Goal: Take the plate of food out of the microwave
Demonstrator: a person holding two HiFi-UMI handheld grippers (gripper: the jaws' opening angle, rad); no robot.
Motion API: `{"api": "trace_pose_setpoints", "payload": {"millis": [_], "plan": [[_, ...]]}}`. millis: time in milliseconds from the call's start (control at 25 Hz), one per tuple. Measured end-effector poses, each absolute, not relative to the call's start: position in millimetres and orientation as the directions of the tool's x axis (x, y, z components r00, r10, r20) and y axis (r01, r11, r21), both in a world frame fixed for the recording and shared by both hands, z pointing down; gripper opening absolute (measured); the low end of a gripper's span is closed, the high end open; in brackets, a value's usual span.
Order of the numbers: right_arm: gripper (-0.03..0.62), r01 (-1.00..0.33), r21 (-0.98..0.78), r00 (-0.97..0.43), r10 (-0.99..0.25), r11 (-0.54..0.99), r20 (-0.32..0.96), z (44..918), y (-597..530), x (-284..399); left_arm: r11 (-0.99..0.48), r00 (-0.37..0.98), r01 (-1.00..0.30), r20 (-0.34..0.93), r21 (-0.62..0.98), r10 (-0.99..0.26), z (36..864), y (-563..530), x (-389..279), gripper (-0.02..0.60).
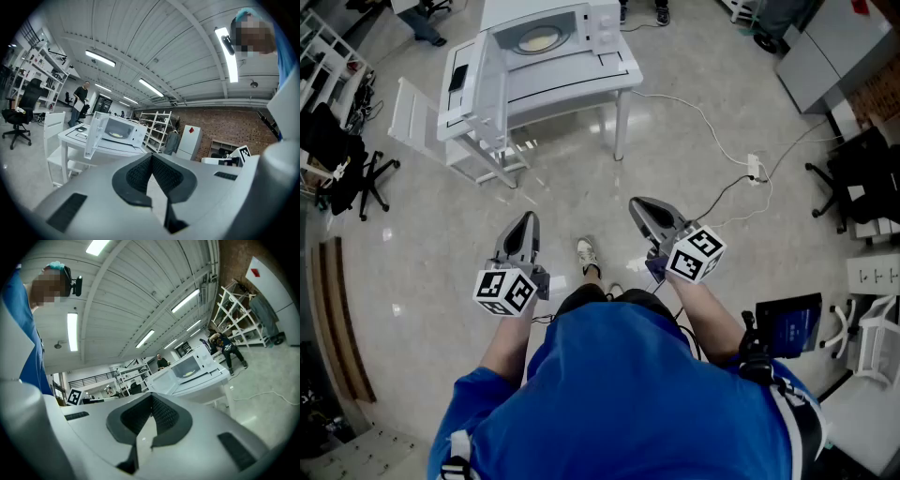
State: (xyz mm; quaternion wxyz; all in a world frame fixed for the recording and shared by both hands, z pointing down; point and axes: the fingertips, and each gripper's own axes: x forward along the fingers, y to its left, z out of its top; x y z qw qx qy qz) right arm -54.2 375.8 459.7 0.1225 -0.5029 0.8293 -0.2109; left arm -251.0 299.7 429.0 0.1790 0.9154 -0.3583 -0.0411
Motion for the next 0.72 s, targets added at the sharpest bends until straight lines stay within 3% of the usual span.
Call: {"api": "trace_pose_setpoints", "payload": {"millis": [720], "plan": [[-0.005,-0.812,-0.447,-0.436,-0.899,0.376,0.035,447,201,-36,-0.713,0.779,-0.583,0.02,0.391,-0.626,423,116,-213,0.009]]}}
